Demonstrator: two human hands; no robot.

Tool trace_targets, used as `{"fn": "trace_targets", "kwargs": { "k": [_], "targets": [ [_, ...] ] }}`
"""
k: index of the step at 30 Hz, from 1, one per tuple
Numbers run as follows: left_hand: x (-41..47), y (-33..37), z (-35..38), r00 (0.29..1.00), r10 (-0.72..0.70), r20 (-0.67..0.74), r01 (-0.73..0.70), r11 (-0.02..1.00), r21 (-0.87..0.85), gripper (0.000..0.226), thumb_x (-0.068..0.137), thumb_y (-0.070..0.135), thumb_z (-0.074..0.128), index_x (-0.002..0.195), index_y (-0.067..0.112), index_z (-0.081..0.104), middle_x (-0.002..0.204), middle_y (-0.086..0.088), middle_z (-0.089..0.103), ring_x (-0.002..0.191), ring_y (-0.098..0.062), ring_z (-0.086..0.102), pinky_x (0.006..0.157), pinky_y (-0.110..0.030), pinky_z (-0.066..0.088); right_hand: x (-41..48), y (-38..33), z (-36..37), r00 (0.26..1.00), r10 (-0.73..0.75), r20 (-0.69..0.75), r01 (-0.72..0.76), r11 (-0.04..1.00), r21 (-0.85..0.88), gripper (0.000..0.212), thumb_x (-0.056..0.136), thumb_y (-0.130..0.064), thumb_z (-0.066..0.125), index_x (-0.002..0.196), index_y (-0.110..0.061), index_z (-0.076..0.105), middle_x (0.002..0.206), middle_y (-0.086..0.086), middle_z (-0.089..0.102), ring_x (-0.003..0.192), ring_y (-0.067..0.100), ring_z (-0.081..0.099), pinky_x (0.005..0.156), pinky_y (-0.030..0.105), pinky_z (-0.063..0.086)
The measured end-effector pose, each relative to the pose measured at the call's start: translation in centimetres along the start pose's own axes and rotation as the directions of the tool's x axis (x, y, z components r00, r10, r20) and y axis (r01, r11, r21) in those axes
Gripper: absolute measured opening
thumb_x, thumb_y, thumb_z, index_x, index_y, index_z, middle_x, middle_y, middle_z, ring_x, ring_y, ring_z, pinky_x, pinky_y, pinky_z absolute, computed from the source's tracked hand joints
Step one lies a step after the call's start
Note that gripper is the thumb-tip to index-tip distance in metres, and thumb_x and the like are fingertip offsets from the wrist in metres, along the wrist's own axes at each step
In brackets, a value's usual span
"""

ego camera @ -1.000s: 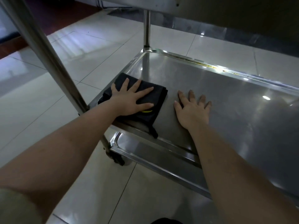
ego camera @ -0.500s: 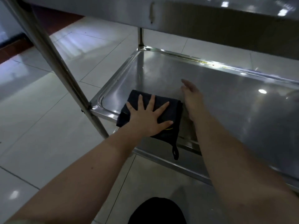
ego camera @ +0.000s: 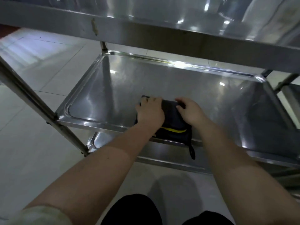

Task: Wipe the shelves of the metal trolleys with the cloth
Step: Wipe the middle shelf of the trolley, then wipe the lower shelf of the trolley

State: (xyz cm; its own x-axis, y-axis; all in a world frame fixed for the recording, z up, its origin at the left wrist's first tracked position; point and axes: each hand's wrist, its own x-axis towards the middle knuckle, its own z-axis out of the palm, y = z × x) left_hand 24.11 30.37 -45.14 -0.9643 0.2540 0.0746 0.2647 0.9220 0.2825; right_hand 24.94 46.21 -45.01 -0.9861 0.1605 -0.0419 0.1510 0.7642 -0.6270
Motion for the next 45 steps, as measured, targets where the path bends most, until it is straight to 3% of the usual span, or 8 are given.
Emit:
{"fn": "trace_targets", "kwargs": {
  "k": [6, 12, 16, 20, 25, 30, 37, 45],
  "targets": [
    [4.5, -3.8, 0.2, 0.977, 0.167, 0.131, -0.190, 0.963, 0.190, 0.037, 0.104, 0.034, 0.034, 0.137, 0.025, 0.049, 0.151, 0.004, 0.039, 0.146, -0.025, 0.017, 0.109, -0.050, 0.018, -0.4, -0.8, 1.1, 0.990, -0.043, -0.137, 0.001, 0.957, -0.288, 0.034, 0.097, -0.020, 0.056, 0.130, -0.011, 0.059, 0.129, 0.016, 0.060, 0.121, 0.034, 0.053, 0.098, 0.035, 0.037],
    [2.9, -3.6, -1.5, 0.949, 0.265, -0.173, -0.250, 0.963, 0.106, 0.023, 0.100, 0.032, 0.047, 0.113, 0.022, 0.063, 0.112, -0.002, 0.065, 0.109, -0.026, 0.056, 0.103, -0.042, 0.023, -2.4, -2.0, -1.7, 0.966, -0.187, -0.177, 0.120, 0.935, -0.332, 0.019, 0.093, -0.012, 0.061, 0.110, -0.004, 0.063, 0.115, 0.018, 0.059, 0.109, 0.036, 0.051, 0.087, 0.037, 0.037],
    [0.3, -2.0, -5.3, 0.785, 0.460, -0.416, -0.428, 0.887, 0.174, 0.019, 0.095, 0.029, 0.054, 0.099, 0.017, 0.069, 0.091, -0.005, 0.068, 0.084, -0.030, 0.063, 0.092, -0.041, 0.029, -5.6, -2.4, -5.8, 0.917, -0.302, -0.261, 0.240, 0.940, -0.243, 0.012, 0.089, -0.004, 0.062, 0.101, -0.003, 0.064, 0.105, 0.017, 0.057, 0.100, 0.033, 0.053, 0.081, 0.033, 0.038],
    [-3.8, 0.6, -8.0, 0.637, 0.605, -0.477, -0.578, 0.785, 0.224, 0.019, 0.095, 0.023, 0.054, 0.100, 0.013, 0.069, 0.089, -0.009, 0.066, 0.082, -0.033, 0.061, 0.088, -0.042, 0.036, -11.2, -2.2, -9.7, 0.835, -0.453, -0.312, 0.389, 0.887, -0.247, 0.015, 0.084, 0.004, 0.057, 0.097, -0.004, 0.062, 0.100, 0.014, 0.055, 0.095, 0.025, 0.049, 0.080, 0.031, 0.040],
    [-9.9, 4.4, -7.5, 0.587, 0.652, -0.480, -0.715, 0.696, 0.071, 0.019, 0.093, 0.015, 0.056, 0.102, 0.005, 0.070, 0.091, -0.016, 0.065, 0.085, -0.034, 0.055, 0.082, -0.041, 0.038, -18.9, 0.8, -12.1, 0.797, -0.515, -0.315, 0.405, 0.843, -0.353, 0.012, 0.089, 0.003, 0.054, 0.096, -0.001, 0.063, 0.097, 0.014, 0.062, 0.088, 0.031, 0.054, 0.080, 0.033, 0.038],
    [-13.4, 6.6, -0.6, 0.642, 0.684, -0.346, -0.751, 0.652, -0.106, 0.025, 0.094, 0.022, 0.053, 0.102, 0.005, 0.069, 0.094, -0.014, 0.065, 0.088, -0.031, 0.052, 0.079, -0.041, 0.042, -24.0, 8.0, -9.2, 0.849, -0.453, -0.273, 0.351, 0.868, -0.350, 0.019, 0.097, -0.004, 0.048, 0.100, 0.001, 0.066, 0.098, 0.017, 0.064, 0.088, 0.034, 0.058, 0.084, 0.030, 0.035],
    [-15.5, 7.0, 14.2, 0.713, 0.698, 0.062, -0.651, 0.692, -0.311, 0.023, 0.093, 0.018, 0.048, 0.104, 0.008, 0.065, 0.095, -0.011, 0.061, 0.091, -0.024, 0.047, 0.079, -0.040, 0.046, -26.5, 19.4, -0.5, 0.982, -0.138, -0.126, 0.112, 0.975, -0.193, 0.025, 0.094, -0.011, 0.044, 0.098, -0.003, 0.067, 0.096, 0.012, 0.063, 0.085, 0.036, 0.055, 0.079, 0.036, 0.040],
    [-11.9, 9.0, 22.2, 0.741, 0.599, 0.303, -0.485, 0.790, -0.376, 0.022, 0.090, 0.003, 0.058, 0.110, 0.007, 0.067, 0.106, -0.016, 0.062, 0.100, -0.035, 0.057, 0.085, -0.036, 0.041, -23.1, 26.7, 3.1, 0.987, 0.078, -0.142, -0.096, 0.988, -0.121, 0.019, 0.087, -0.010, 0.050, 0.093, -0.005, 0.068, 0.091, 0.012, 0.064, 0.090, 0.034, 0.057, 0.082, 0.041, 0.044]
  ]
}}
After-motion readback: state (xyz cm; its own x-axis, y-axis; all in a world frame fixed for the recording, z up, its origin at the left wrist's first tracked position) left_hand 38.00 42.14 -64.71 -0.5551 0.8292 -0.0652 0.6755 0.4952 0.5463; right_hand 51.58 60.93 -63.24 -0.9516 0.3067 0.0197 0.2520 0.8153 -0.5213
